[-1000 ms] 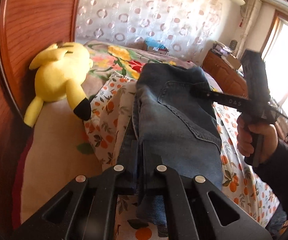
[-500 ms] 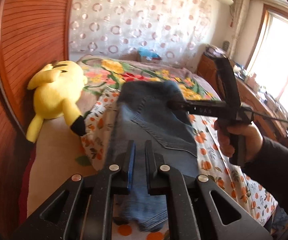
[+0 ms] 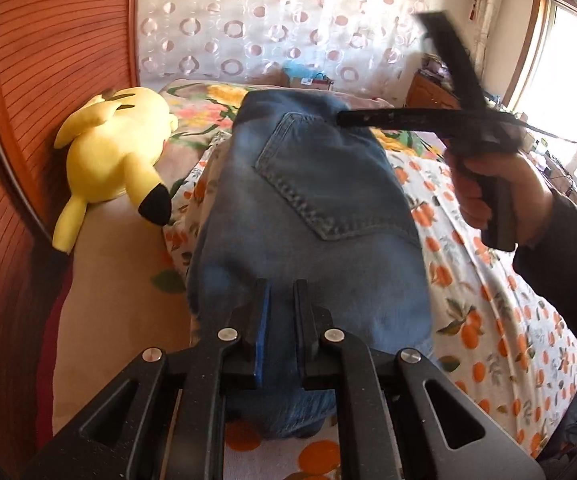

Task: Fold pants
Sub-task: 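Lay the folded jeans down by the plush toy and open the left gripper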

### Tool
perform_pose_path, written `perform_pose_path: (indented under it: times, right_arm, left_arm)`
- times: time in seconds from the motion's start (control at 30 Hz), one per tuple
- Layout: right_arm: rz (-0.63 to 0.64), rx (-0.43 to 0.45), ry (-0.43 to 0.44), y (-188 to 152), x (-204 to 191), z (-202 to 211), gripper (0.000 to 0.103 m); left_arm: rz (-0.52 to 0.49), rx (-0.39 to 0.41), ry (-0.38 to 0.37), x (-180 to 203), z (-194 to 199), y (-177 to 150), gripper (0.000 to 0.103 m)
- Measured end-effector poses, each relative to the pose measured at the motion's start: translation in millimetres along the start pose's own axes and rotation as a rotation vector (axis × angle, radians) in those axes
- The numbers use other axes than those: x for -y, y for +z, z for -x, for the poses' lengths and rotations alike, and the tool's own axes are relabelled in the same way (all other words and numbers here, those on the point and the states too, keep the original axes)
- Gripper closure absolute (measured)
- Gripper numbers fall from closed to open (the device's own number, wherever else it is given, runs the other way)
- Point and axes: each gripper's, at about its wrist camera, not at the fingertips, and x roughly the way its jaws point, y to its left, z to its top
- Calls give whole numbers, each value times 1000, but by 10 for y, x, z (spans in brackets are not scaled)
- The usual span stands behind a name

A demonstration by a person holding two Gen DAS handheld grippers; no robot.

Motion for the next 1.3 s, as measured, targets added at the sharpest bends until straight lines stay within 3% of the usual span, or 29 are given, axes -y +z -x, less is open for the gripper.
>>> perform_pose_path:
  times: [0.07, 0.2, 0.3, 0.43, 0.47, 0.8, 1.07, 1.17, 1.3]
  right_arm:
    - [-22, -14, 28, -31, 49, -102, 66]
    - [0, 6, -9, -5, 6, -103, 66]
    - [-19, 32, -6, -79, -45, 108, 66]
    - [-6, 66, 5, -326, -142, 498, 66]
    - [-8, 73, 13, -387, -156, 583, 66]
    - [-48, 123, 10, -1092, -220, 1544, 66]
    - [-96, 150, -57, -1605, -178, 2186, 66]
    - [-107, 168, -98, -1788, -216, 2450, 66]
    - [-135, 198, -136, -2051, -236, 2835, 66]
  left_arm:
    - [4, 20, 0, -22, 6, -70, 91]
    - [37, 35, -13, -50, -1, -102, 91]
    - [61, 38, -2, -23, 53, -73, 90]
    - [58, 86, -32, 94, 225, -73, 56]
    - [51, 104, -40, 147, 273, -78, 54]
    - [5, 71, 44, 290, 71, -176, 53]
    - [12, 149, 102, 582, 254, -200, 53]
    - [7, 159, 78, 778, 332, -193, 52]
    - [-19, 207, 60, 1077, 493, -181, 38]
